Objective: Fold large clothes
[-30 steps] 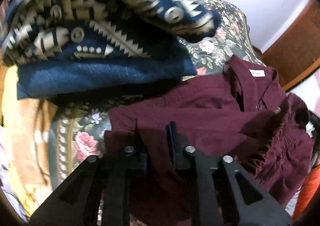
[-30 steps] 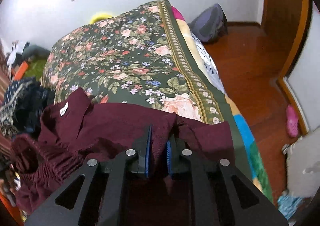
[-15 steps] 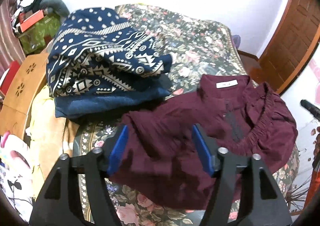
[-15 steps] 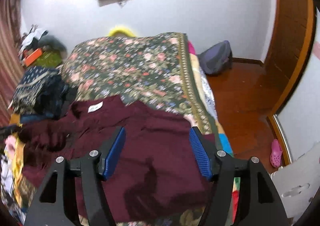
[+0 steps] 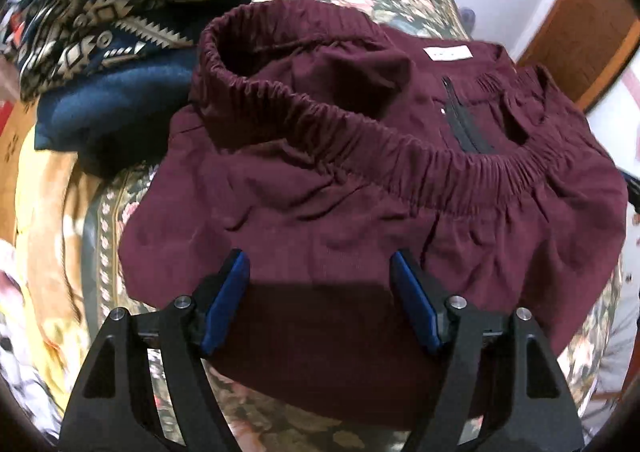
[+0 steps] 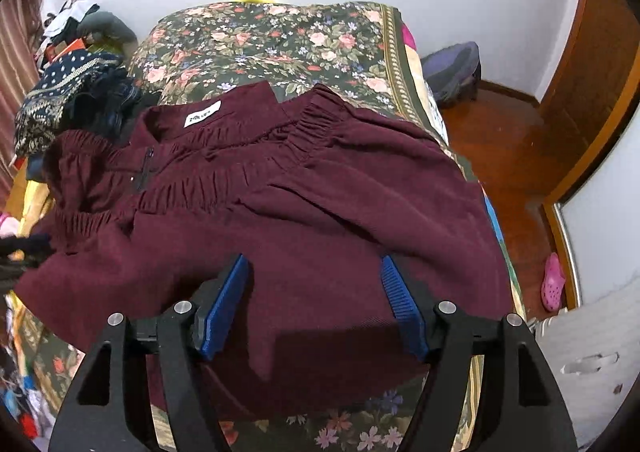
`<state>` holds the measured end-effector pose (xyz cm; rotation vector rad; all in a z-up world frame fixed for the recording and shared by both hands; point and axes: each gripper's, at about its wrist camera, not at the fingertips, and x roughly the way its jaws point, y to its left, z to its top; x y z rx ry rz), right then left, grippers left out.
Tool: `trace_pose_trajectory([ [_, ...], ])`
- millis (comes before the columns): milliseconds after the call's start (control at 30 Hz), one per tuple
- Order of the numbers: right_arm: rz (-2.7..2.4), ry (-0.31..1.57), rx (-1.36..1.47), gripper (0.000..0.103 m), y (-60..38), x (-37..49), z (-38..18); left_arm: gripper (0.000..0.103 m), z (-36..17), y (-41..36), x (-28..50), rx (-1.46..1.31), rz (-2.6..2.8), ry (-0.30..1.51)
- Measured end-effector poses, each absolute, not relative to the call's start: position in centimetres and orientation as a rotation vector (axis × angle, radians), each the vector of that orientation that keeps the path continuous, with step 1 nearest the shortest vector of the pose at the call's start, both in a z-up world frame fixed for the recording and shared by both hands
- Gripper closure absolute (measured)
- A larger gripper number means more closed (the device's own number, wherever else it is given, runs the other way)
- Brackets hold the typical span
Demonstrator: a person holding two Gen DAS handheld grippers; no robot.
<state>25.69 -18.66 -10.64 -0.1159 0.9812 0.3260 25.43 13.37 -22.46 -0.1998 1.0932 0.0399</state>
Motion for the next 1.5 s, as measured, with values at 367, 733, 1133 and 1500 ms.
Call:
trace_pose_trajectory([
  [367, 0.427, 0.841, -0.133, 0.037, -15.5, 22.9, -6.4, 0.03, -17.8, 17.6, 21.0, -0.266, 0.226, 0.889],
  [733, 0.513, 0.818, -0.2, 0.034, -10.7, 21.4, -7.3, 0.026, -21.7, 23.0, 17.5, -0.666, 0.213, 0.95],
  [1133, 0.512, 0.909, -0.185, 0.03, -11.4, 21.4, -11.2, 0.026, -30.1, 24.0, 22.5, -1.15, 0.094, 0.95],
  [1500, 0.493, 0.908, -0.202, 0.029, -11.3, 21.3, -9.9, 0.082, -23.2, 20.2, 23.3, -0.836, 0.319, 0.824],
])
